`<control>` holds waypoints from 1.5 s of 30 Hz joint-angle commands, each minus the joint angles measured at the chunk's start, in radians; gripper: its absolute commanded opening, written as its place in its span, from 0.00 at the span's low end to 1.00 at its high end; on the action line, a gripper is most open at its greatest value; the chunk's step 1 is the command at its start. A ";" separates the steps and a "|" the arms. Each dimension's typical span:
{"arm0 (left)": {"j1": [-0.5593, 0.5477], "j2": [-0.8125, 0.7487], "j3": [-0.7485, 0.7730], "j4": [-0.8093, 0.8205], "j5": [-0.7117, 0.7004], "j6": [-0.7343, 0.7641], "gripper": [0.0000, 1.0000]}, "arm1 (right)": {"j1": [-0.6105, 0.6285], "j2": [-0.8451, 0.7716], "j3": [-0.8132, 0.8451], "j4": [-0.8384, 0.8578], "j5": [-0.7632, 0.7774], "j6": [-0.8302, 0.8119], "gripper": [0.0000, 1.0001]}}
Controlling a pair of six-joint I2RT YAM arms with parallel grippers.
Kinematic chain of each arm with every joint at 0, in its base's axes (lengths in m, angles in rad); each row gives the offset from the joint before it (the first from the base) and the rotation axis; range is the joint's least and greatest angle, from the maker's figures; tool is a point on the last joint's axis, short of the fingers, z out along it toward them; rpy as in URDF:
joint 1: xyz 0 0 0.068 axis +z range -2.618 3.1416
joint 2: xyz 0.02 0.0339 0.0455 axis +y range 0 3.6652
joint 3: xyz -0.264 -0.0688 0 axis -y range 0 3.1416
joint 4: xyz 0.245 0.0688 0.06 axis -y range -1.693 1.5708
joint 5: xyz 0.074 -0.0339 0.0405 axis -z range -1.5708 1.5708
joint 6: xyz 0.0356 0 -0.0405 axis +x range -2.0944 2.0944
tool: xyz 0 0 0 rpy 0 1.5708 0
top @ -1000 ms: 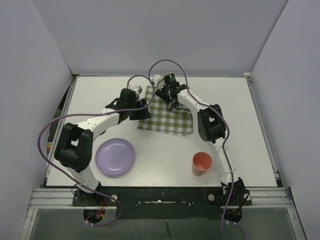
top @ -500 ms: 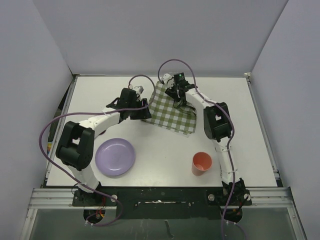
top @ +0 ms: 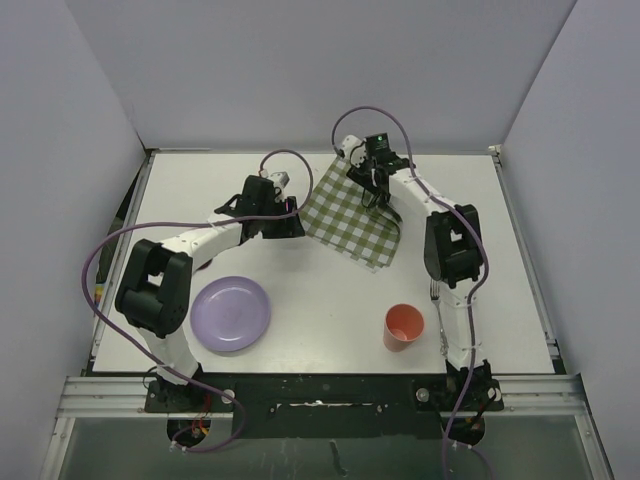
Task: Set the dinner table for one person
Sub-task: Flatten out the napkin at the center of the board.
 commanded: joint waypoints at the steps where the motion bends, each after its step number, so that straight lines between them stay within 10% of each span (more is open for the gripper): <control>1: 0.005 0.016 0.058 0.069 0.028 0.014 0.51 | -0.032 -0.149 -0.077 0.010 0.016 -0.018 0.65; 9: 0.004 0.038 0.073 0.072 0.050 0.013 0.51 | -0.140 -0.250 -0.290 0.045 0.001 0.002 0.58; 15: 0.004 0.026 0.081 0.072 0.021 0.033 0.51 | -0.062 -0.160 -0.020 -0.098 -0.066 0.029 0.34; 29: 0.018 0.305 0.367 0.182 0.190 -0.025 0.50 | 0.009 -0.109 0.099 -0.086 -0.021 0.098 0.49; 45: 0.033 0.442 0.322 0.141 0.121 -0.081 0.47 | 0.066 -0.023 0.158 -0.139 -0.107 0.166 0.63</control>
